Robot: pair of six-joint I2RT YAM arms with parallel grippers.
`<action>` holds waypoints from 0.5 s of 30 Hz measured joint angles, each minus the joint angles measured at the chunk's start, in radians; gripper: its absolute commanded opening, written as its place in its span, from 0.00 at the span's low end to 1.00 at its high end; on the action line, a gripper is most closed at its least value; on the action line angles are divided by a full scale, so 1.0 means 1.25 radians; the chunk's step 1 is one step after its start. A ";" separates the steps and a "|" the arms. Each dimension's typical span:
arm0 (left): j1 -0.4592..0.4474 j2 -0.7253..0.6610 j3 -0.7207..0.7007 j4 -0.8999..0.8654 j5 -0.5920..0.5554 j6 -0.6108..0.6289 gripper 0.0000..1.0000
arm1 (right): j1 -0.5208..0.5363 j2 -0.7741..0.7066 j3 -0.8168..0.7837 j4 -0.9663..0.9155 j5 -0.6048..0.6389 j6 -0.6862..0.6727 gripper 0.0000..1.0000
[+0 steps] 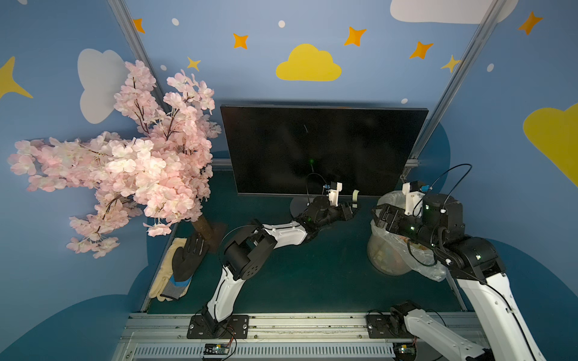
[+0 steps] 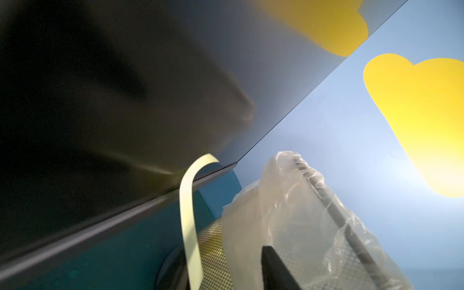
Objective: Remove the sticky note from the monitor
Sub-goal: Tear off the sticky note from the monitor.
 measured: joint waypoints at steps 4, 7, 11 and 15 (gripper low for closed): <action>0.000 0.007 0.006 0.002 0.000 0.006 0.26 | -0.002 -0.002 0.000 0.000 0.000 0.000 0.84; -0.001 0.009 0.006 0.002 0.000 0.006 0.22 | -0.002 -0.004 -0.001 0.000 0.000 0.000 0.84; -0.001 0.009 0.006 0.002 0.000 0.005 0.15 | -0.003 -0.006 -0.005 -0.001 0.000 0.000 0.84; -0.001 0.010 0.006 0.002 0.000 0.003 0.03 | -0.005 -0.010 -0.009 -0.002 0.000 0.000 0.84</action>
